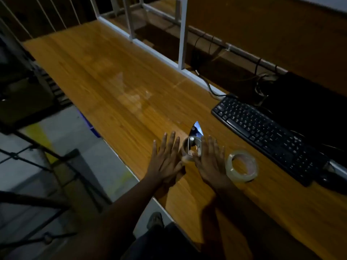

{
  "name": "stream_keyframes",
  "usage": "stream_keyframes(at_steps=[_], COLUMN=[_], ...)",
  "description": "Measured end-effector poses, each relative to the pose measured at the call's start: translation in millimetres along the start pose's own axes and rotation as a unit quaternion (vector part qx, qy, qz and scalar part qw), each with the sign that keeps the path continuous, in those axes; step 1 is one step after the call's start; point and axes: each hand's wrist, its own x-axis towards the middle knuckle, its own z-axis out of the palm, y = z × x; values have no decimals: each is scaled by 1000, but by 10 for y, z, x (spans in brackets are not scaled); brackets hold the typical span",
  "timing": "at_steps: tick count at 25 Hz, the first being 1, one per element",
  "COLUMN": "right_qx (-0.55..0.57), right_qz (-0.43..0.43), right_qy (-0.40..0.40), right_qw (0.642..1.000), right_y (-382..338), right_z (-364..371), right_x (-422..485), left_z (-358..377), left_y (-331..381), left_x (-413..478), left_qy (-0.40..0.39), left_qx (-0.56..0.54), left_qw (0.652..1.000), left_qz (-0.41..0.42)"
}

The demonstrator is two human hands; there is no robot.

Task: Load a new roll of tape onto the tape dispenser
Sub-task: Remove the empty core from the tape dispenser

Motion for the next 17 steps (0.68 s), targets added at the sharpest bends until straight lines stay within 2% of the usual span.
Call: stream_keyframes(at_steps=[3, 5, 6, 8, 10, 13, 17], right_qx=[96, 155, 163, 178, 181, 184, 156], right_qz=[57, 108, 131, 166, 186, 188, 110], right_qy=[-14, 0, 11, 20, 2, -35, -71], right_qw=[994, 982, 978, 970, 966, 964, 979], right_y=[-74, -118, -143, -165, -148, -94, -24], right_z=[40, 53, 36, -2, -33, -96, -191], right_x=[-9, -1, 10, 102, 234, 363, 447], left_z=[87, 175, 195, 182, 184, 122, -25], left_y=[15, -3, -11, -45, -92, -152, -252], left_x=[-28, -41, -49, -44, 7, 113, 304], left_qy=[-30, -66, -69, -25, 34, 62, 71], left_qx=[-5, -48, -82, -169, -245, -336, -457], left_qw=[999, 997, 994, 985, 969, 935, 859], left_qz=[-12, 4, 21, 39, 2, -97, -219])
